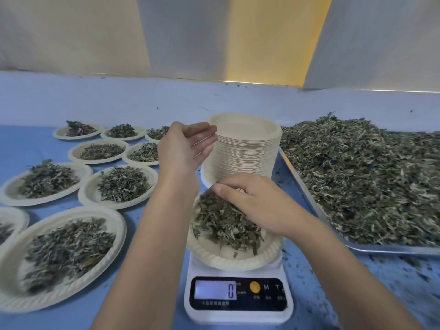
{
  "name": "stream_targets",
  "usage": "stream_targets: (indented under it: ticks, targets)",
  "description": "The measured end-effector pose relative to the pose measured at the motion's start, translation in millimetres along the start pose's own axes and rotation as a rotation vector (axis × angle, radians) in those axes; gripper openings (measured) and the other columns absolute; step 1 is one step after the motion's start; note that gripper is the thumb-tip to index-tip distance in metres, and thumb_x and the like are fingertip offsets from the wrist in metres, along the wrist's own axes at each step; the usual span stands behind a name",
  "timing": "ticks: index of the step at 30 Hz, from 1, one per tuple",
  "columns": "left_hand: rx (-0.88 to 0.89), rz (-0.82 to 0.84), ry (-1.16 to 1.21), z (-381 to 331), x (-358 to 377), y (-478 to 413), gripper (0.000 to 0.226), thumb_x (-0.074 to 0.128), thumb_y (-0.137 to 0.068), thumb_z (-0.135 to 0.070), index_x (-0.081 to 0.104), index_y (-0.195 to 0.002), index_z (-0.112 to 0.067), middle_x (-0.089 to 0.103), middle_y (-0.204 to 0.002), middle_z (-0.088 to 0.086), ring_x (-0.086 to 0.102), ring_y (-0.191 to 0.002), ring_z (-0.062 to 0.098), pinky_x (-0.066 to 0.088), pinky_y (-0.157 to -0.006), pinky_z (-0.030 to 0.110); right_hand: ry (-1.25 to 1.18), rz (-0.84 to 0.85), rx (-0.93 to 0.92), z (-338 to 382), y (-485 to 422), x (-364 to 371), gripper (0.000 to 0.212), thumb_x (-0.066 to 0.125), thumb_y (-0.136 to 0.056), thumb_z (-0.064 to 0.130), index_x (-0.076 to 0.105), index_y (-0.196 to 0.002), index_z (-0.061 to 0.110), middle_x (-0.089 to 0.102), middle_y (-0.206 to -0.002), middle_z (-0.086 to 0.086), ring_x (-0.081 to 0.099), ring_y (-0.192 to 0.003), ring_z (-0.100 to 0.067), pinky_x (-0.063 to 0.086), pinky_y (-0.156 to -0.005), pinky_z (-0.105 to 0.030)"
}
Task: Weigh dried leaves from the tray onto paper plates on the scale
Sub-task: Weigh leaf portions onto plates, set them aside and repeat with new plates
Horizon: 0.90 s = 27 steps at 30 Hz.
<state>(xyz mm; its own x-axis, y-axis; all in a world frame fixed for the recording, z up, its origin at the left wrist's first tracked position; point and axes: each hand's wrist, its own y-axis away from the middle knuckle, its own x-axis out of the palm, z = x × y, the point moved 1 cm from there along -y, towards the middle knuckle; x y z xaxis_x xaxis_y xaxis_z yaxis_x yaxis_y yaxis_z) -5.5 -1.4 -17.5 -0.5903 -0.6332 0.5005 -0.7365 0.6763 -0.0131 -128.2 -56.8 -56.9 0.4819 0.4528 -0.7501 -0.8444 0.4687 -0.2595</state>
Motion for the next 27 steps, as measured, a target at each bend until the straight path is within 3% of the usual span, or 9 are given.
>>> stream_targets:
  ticks: [2,4,6,10,14,17,19,22,27]
  targets:
    - [-0.002,-0.005,-0.004,1,0,-1,0.034,0.033,-0.094,-0.015,0.065,-0.086,-0.008,0.075,-0.086,0.004,0.072,-0.082,0.014,0.055,-0.076,0.023,-0.097,-0.051,0.028,-1,1,-4,0.032,0.049,-0.095,0.042,0.073,-0.100,0.022,0.069,-0.101,-0.008,0.060,-0.095,-0.016,0.044,-0.087,-0.030]
    - [-0.005,-0.012,-0.001,1,-1,-2,0.033,0.034,-0.093,-0.015,0.065,-0.086,-0.008,0.075,-0.086,0.004,0.072,-0.082,0.015,0.055,-0.077,0.023,-0.219,-0.140,0.031,-3,1,-6,0.018,0.054,-0.094,0.037,0.072,-0.098,0.035,0.071,-0.100,0.005,0.062,-0.094,-0.009,0.048,-0.086,-0.029]
    - [-0.005,-0.017,-0.001,1,-3,-2,0.033,0.034,-0.093,-0.016,0.065,-0.087,-0.007,0.075,-0.085,0.003,0.072,-0.082,0.014,0.056,-0.075,0.023,-0.295,-0.241,0.017,-5,0,-7,0.015,0.059,-0.092,0.026,0.071,-0.093,0.036,0.070,-0.092,0.017,0.060,-0.083,0.002,0.047,-0.078,-0.022]
    - [-0.015,0.000,0.001,1,-4,-2,0.033,0.034,-0.093,-0.016,0.065,-0.087,-0.008,0.075,-0.084,0.003,0.072,-0.081,0.013,0.055,-0.068,0.020,-0.341,-0.370,0.023,-11,-2,-8,0.028,0.063,-0.087,0.005,0.070,-0.083,0.032,0.068,-0.081,0.019,0.057,-0.071,0.002,0.051,-0.075,-0.024]
    - [-0.035,0.030,-0.015,3,-2,-2,0.033,0.034,-0.093,-0.017,0.065,-0.087,-0.008,0.075,-0.083,0.002,0.072,-0.079,0.013,0.055,-0.065,0.019,-0.384,-0.341,0.055,-11,-1,-7,0.030,0.065,-0.085,0.003,0.072,-0.075,0.030,0.068,-0.067,0.015,0.059,-0.065,0.002,0.049,-0.070,-0.021]
    - [-0.046,0.043,-0.039,4,-1,-2,0.033,0.034,-0.093,-0.016,0.065,-0.087,-0.009,0.075,-0.081,0.001,0.072,-0.076,0.011,0.054,-0.062,0.017,-0.317,-0.327,0.062,-10,-1,-6,0.023,0.066,-0.085,0.009,0.073,-0.078,0.030,0.069,-0.073,0.011,0.060,-0.068,-0.004,0.051,-0.071,-0.029]
    - [-0.048,0.053,-0.050,4,0,-2,0.033,0.034,-0.093,-0.016,0.065,-0.086,-0.009,0.075,-0.080,0.001,0.071,-0.073,0.011,0.053,-0.061,0.017,-0.269,-0.289,0.057,-7,0,-6,0.014,0.069,-0.084,0.018,0.073,-0.084,0.032,0.065,-0.077,0.021,0.057,-0.068,0.001,0.046,-0.068,-0.018]
    - [-0.047,0.066,-0.062,5,2,-2,0.032,0.034,-0.093,-0.016,0.064,-0.086,-0.008,0.075,-0.081,0.002,0.070,-0.072,0.011,0.051,-0.060,0.018,-0.124,-0.173,0.055,-4,2,-6,0.019,0.073,-0.080,0.032,0.070,-0.098,0.035,0.060,-0.100,0.021,0.053,-0.090,0.006,0.039,-0.075,-0.007]
    - [-0.035,0.068,-0.079,5,2,-2,0.032,0.035,-0.093,-0.015,0.065,-0.083,-0.008,0.074,-0.080,0.002,0.070,-0.068,0.011,0.050,-0.059,0.017,0.048,-0.003,0.046,-4,2,-4,0.038,0.074,-0.078,0.041,0.066,-0.114,0.034,0.057,-0.119,0.014,0.047,-0.113,0.000,0.037,-0.087,-0.014]
